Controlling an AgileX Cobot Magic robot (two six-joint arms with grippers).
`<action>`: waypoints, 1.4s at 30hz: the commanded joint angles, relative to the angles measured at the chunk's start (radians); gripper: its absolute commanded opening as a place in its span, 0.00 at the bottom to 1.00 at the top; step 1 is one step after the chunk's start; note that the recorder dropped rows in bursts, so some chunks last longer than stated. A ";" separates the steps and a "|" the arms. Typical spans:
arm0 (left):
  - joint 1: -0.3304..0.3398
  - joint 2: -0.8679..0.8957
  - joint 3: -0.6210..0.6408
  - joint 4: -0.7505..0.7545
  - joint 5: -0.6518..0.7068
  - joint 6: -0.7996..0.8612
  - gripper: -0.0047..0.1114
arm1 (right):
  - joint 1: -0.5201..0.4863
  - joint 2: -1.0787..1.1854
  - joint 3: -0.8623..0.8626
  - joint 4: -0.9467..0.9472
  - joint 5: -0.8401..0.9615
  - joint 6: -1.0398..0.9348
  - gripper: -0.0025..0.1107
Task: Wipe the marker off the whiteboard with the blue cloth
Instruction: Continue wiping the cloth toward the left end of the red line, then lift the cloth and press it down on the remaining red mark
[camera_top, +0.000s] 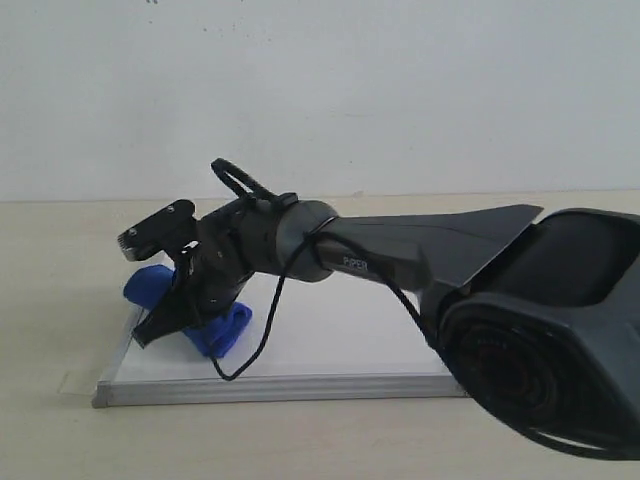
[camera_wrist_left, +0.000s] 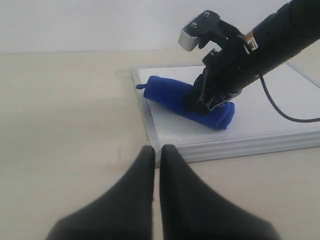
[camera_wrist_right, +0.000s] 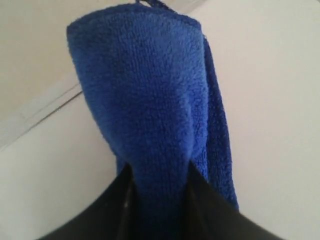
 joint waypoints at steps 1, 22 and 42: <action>0.000 -0.002 -0.002 -0.010 -0.006 0.001 0.07 | -0.139 0.010 -0.010 -0.123 0.070 0.192 0.02; 0.000 -0.002 -0.002 -0.010 -0.006 0.001 0.07 | -0.146 0.010 -0.099 -0.130 0.232 0.187 0.02; 0.000 -0.002 -0.002 -0.010 -0.006 0.001 0.07 | -0.124 0.070 -0.313 -0.037 0.401 0.137 0.02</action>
